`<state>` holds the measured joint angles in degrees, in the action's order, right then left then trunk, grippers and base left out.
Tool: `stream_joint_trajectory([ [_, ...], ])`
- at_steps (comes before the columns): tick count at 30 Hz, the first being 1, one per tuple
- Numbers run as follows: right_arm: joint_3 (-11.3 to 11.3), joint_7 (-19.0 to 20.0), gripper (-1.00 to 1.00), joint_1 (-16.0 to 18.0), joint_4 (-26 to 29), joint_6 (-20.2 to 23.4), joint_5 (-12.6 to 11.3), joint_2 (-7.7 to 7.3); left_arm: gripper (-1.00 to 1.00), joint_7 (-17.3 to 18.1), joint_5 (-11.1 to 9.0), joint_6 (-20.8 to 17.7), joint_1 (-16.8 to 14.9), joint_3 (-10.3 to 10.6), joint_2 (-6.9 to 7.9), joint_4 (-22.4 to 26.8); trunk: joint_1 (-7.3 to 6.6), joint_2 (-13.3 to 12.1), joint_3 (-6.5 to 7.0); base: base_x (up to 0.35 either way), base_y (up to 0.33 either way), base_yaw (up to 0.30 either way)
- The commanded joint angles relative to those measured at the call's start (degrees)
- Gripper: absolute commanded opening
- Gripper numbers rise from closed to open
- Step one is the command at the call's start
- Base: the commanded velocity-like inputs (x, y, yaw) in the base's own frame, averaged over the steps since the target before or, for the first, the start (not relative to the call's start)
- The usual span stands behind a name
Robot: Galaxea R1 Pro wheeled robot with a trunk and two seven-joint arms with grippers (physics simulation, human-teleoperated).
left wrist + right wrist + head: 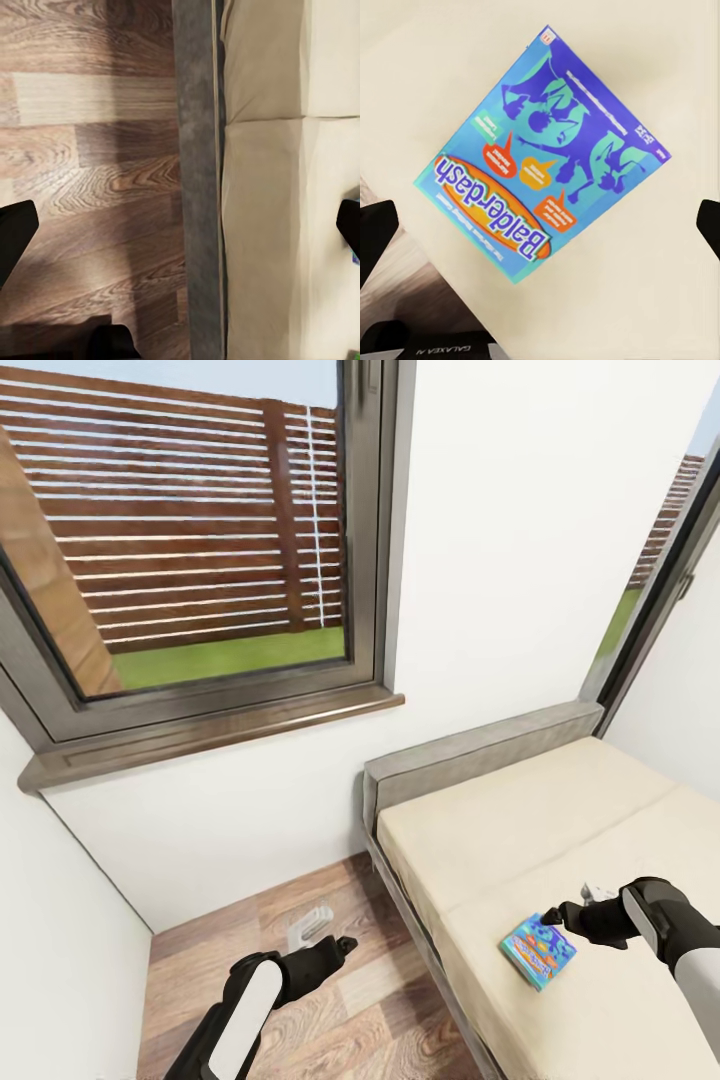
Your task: Put all the toys in the child's room - the three board games (two on the bed and one on the table), the two jigsaw puzzles on the table, and the tennis ball on the table - inside the toy box on the table in the child's room.
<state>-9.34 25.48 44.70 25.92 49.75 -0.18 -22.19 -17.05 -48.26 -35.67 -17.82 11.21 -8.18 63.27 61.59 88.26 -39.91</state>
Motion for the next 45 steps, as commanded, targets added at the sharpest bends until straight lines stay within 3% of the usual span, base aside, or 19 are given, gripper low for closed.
stream_joint_trajectory([
  [1,-0.2,0.1,1.00,0.0,0.1,0.3,0.0,-0.12,1.00,-0.5,-0.6,-0.1,0.0,0.0,0.00,0.0,0.00,0.0,-0.15,0.000,0.000,0.000],
  [13,-1.2,0.1,1.00,0.9,0.0,0.3,-0.1,-2.47,1.00,-0.6,-0.6,-0.1,0.0,0.0,0.00,-0.1,0.00,0.0,-1.28,0.000,0.000,0.000],
  [14,-3.4,0.1,1.00,1.2,0.0,0.3,-0.1,-3.13,1.00,-0.6,-0.5,-0.1,0.0,0.0,0.00,-0.1,0.00,0.0,-1.38,0.000,0.000,0.000],
  [23,-6.9,0.2,1.00,1.4,0.0,0.2,0.1,-3.59,1.00,-0.6,-0.5,-0.1,0.0,0.0,0.00,-0.1,0.00,0.0,-2.23,0.000,0.000,0.000],
  [45,-8.3,1.0,1.00,1.5,0.0,0.1,-0.5,-3.84,1.00,-0.8,-0.5,-0.1,0.0,0.0,0.00,-0.2,0.00,0.0,-4.30,0.000,0.000,0.000],
])
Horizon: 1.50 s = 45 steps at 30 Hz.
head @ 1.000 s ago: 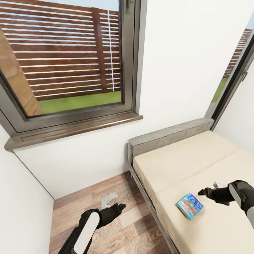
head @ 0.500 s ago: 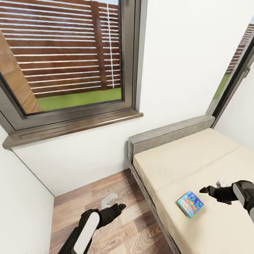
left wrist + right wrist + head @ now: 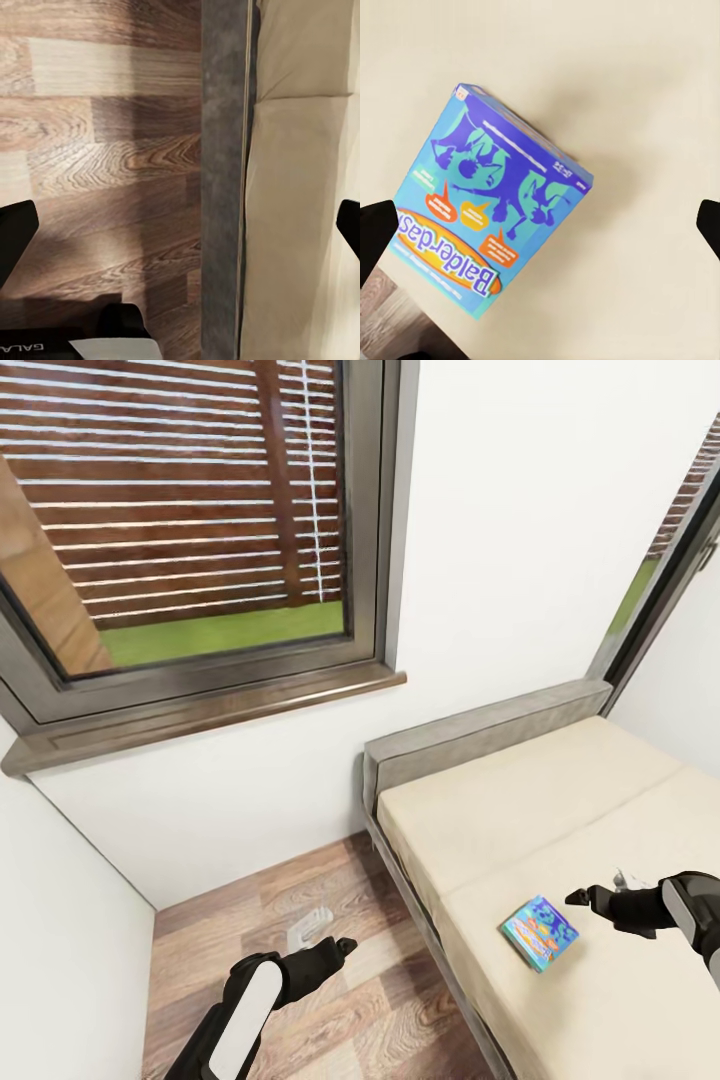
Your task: Put all the toys in the child's room - the three board games (two on the bed and one on the table), the two jigsaw puzzles on the table, and the tennis ball on the table - inside the toy box on the table in the child's room.
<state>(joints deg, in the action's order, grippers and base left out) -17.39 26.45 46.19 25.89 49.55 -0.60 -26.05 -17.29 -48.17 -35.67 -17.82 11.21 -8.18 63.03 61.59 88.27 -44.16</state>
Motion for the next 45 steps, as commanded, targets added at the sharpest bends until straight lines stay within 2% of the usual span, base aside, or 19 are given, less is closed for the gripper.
stream_joint_trajectory([
  [1,-0.3,0.1,1.00,0.0,0.0,0.3,0.0,0.02,1.00,-0.5,-0.6,-0.1,0.0,0.0,0.00,0.1,0.00,0.0,-0.15,0.000,0.000,0.000],
  [11,-0.3,1.5,1.00,0.0,0.0,0.3,-2.1,-0.07,1.00,-0.6,-0.6,-0.1,0.0,0.0,0.00,0.0,0.00,0.0,-1.09,0.000,0.000,0.000],
  [15,-0.3,5.4,1.00,-0.1,0.0,0.2,-3.1,-0.14,1.00,-0.6,-0.6,-0.1,0.0,0.0,0.00,0.0,0.00,0.0,-1.47,0.000,0.000,0.000],
  [20,-0.3,6.4,1.00,-0.2,0.0,0.1,-3.3,-0.15,1.00,-0.6,-0.6,-0.1,0.0,0.0,0.00,0.0,0.00,0.0,-1.94,0.000,0.000,0.000],
  [45,-0.3,7.1,1.00,-0.3,0.0,0.1,-3.3,-0.25,1.00,-0.6,-0.6,-0.1,0.0,0.0,-0.08,0.0,0.00,0.0,-4.29,0.000,0.000,0.000],
])
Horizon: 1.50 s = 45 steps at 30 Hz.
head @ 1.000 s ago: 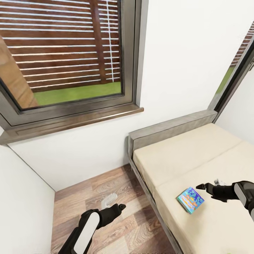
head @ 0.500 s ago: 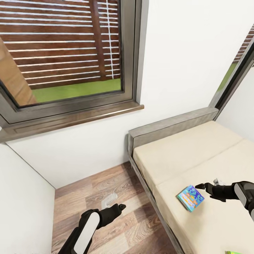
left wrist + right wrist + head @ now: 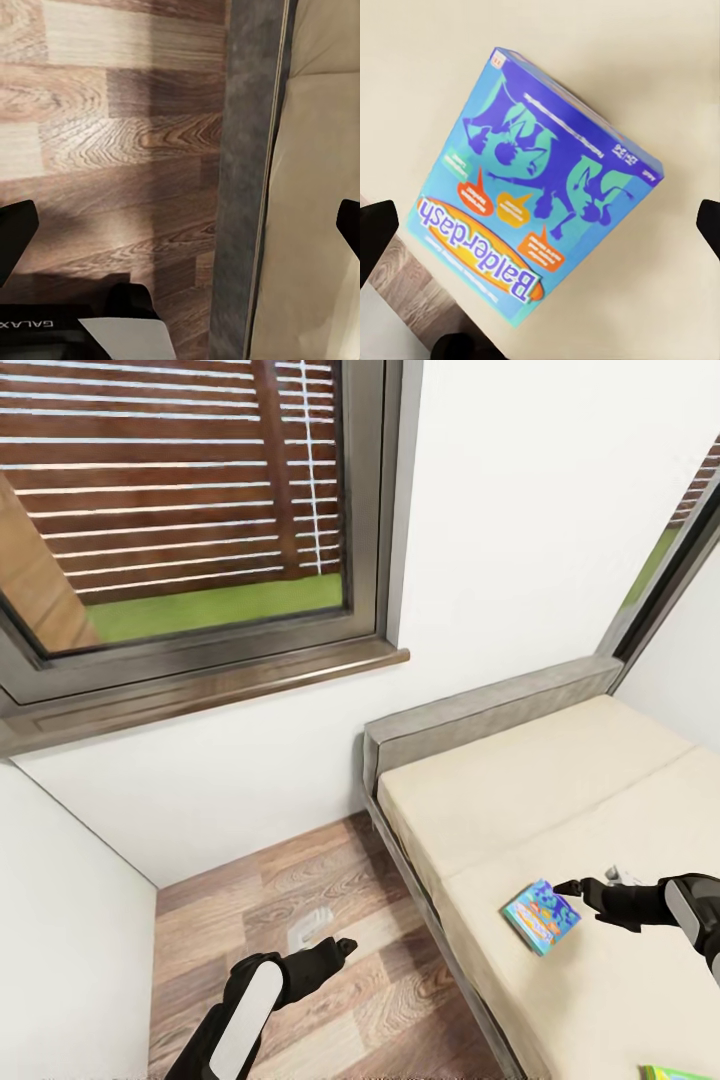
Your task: Put all the toys in the child's room - the three board games (two on the bed and one on the table), the two jigsaw puzzles on the table, and the tennis ball on the table - inside the toy box on the table in the child's room.
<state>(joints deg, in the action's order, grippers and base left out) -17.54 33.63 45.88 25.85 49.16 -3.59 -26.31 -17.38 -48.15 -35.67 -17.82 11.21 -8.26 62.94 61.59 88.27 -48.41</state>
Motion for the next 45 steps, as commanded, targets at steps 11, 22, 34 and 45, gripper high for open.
stream_joint_trajectory([
  [11,-0.2,-0.1,1.00,0.2,0.2,0.4,-0.4,0.02,1.00,-0.5,-0.6,-0.1,0.0,0.0,0.00,0.1,0.00,0.0,-1.08,0.000,0.000,0.000],
  [22,-0.2,0.0,1.00,0.3,0.5,0.4,-0.5,0.07,1.00,-0.5,-0.6,-0.1,0.0,0.0,0.00,0.1,0.00,0.0,-2.12,0.000,0.000,0.000],
  [34,-0.2,0.0,1.00,0.3,0.3,-0.6,-0.6,0.19,1.00,-0.5,-0.6,-0.1,0.0,0.0,0.01,0.1,0.00,0.0,-3.25,0.000,0.000,0.000],
  [45,-0.2,0.0,1.00,0.3,0.2,-1.1,-0.6,0.20,1.00,-0.5,-0.6,-0.1,0.0,0.0,0.00,0.1,0.00,0.0,-4.29,0.000,0.000,0.000],
])
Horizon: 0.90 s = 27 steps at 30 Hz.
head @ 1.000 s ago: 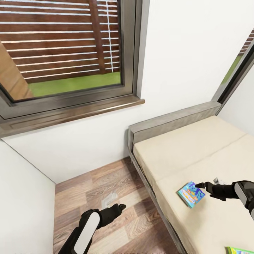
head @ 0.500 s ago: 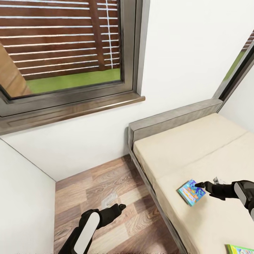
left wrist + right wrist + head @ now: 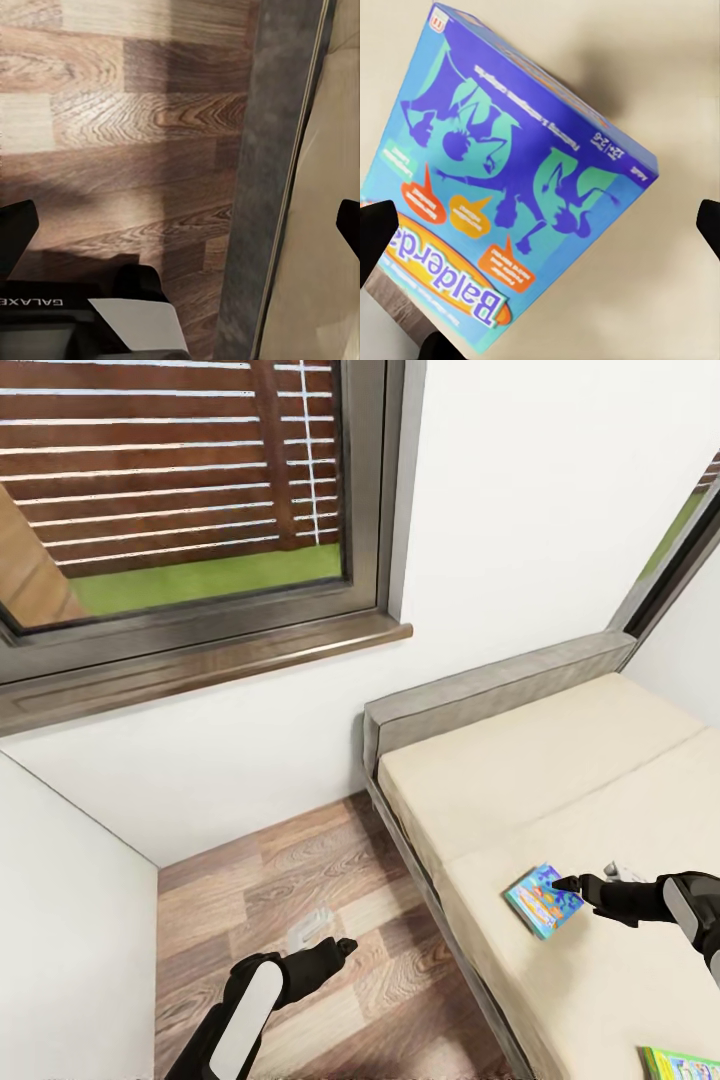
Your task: Put all the toys in the child's room - the three board games (two on the bed and one on the table), the two jigsaw puzzles on the table, and the tennis ball on the table - inside the toy box on the table in the child's room.
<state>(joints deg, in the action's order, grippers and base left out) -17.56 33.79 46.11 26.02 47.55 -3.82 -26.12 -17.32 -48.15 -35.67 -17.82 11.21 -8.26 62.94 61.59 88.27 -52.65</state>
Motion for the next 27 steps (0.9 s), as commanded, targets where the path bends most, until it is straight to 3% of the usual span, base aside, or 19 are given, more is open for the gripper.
stream_joint_trajectory([
  [1,-0.2,-0.1,1.00,0.0,0.0,0.4,-0.4,0.01,1.00,-0.5,-0.6,-0.1,0.0,0.0,0.02,0.1,0.00,0.0,-0.14,0.000,0.000,0.000],
  [27,-0.2,-0.1,1.00,-0.1,0.4,0.0,-0.4,0.09,1.00,-0.5,-0.6,-0.1,0.0,0.0,0.00,0.1,0.00,0.0,-2.45,0.000,0.000,0.000],
])
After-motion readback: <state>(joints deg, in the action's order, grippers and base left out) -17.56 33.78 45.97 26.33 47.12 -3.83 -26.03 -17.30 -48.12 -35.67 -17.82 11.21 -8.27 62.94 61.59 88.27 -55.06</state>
